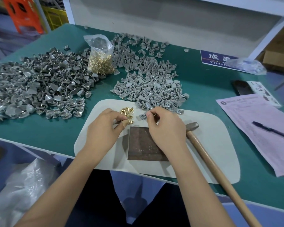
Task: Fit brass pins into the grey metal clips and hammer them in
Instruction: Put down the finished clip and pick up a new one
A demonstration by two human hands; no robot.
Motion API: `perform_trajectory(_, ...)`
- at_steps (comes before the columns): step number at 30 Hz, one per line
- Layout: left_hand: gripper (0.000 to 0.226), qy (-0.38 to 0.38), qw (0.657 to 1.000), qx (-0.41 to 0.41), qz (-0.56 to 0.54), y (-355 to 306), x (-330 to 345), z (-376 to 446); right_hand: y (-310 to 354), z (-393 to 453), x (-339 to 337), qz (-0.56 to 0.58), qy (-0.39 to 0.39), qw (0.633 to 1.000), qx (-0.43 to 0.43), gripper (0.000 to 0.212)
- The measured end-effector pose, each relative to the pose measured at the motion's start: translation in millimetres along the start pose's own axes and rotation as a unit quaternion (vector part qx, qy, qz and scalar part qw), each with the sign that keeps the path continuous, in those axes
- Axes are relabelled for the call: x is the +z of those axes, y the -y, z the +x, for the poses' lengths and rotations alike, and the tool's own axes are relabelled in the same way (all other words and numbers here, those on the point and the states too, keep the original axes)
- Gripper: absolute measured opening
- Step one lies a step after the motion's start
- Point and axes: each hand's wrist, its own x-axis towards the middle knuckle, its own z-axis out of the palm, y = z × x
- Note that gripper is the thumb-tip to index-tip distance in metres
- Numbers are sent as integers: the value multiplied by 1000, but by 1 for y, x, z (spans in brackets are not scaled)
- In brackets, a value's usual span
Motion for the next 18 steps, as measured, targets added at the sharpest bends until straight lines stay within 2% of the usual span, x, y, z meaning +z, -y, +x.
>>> perform_trajectory(7, 7, 41, 996, 0, 81, -8, 3, 5, 0, 0, -1, 0, 3, 1000, -10, 21)
perform_trajectory(11, 9, 13, 997, 15, 79, -5, 4, 1, 0, -1, -1, -3, 5, 1000, -18, 21)
perform_trajectory(13, 8, -1, 998, 40, 41, -4, 4, -2, 1, -1, -1, 16, 4, 1000, -17, 19)
perform_trajectory(15, 3, 7, 997, 51, -50, -13, 3, -2, 1, 0, -2, 72, -7, 997, -8, 13)
perform_trajectory(18, 16, 45, 983, 18, -175, -37, -2, 11, -3, 1, -3, 197, -13, 980, 8, 11)
